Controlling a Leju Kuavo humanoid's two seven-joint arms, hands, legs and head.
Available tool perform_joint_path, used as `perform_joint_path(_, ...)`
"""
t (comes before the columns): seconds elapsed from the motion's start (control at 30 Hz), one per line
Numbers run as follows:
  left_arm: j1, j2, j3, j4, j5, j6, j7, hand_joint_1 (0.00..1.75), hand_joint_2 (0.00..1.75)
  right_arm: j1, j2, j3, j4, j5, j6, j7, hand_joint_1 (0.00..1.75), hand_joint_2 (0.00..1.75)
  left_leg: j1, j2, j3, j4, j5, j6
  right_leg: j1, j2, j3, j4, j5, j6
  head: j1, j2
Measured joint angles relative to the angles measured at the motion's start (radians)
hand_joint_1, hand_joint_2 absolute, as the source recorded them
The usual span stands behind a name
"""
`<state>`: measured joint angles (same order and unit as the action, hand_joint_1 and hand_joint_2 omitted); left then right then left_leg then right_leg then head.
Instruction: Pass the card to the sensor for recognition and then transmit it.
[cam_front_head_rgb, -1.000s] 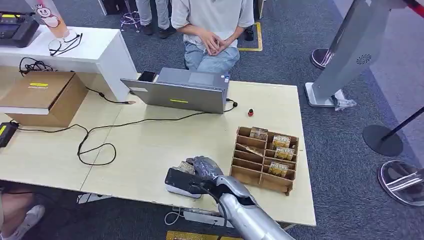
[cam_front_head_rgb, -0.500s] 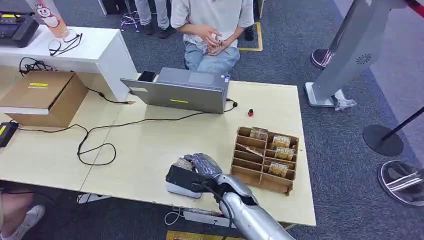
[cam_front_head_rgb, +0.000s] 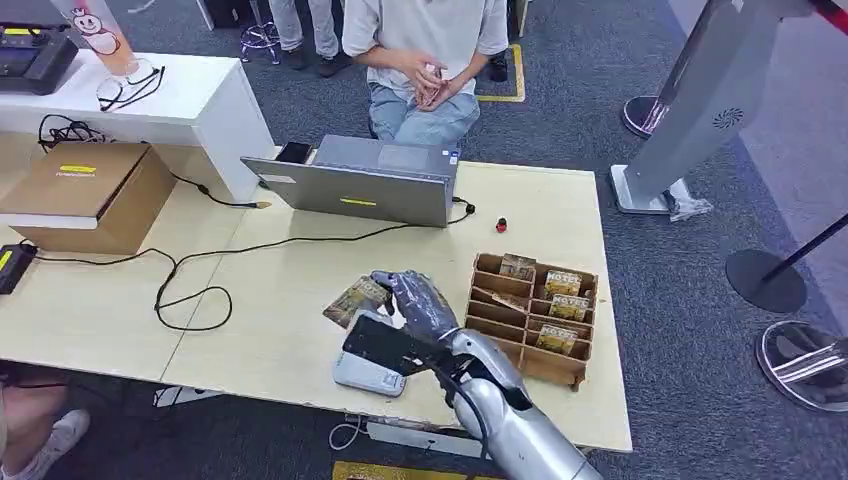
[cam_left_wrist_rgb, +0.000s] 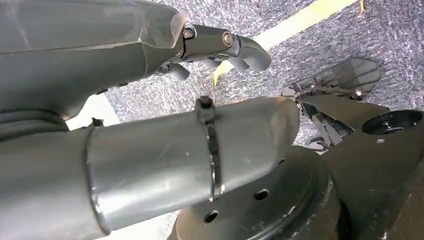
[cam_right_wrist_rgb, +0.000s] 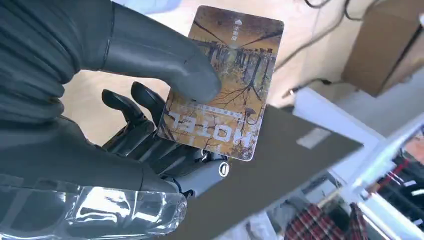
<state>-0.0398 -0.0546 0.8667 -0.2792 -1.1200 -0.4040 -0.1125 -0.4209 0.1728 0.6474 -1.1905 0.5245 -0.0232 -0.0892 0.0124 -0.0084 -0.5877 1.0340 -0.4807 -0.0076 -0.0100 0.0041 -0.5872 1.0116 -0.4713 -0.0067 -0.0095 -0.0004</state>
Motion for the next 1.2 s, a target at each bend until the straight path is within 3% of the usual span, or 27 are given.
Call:
perform_joint_path(0.57,-0.003,0.002,-0.022,0.0,-0.013,-0.003,-0.002,0.0,0.0,-0.023,-0.018,-0.035,-0.086,0.053,-0.055,-0.019,1.75,1.75,0.0,0.0,0.0,0.0,0.0,0.0,0.0,0.0,0.0,0.0,0.0,0.0,0.0,0.0)
perform_joint_path(0.9,-0.003,0.002,-0.025,0.0,-0.011,-0.003,-0.002,0.0,0.0,-0.073,-0.018,-0.051,-0.074,0.11,-0.138,-0.045,1.75,1.75,0.0,0.0,0.0,0.0,0.0,0.0,0.0,0.0,0.0,0.0,0.0,0.0,0.0,0.0)
perform_joint_path(1.2,-0.004,0.002,-0.044,0.0,-0.026,-0.003,-0.003,0.0,0.0,-0.15,-0.011,-0.074,-0.02,0.178,-0.201,-0.029,1.75,1.75,0.0,0.0,0.0,0.0,0.0,0.0,0.0,0.0,0.0,0.0,0.0,0.0,0.0,0.0)
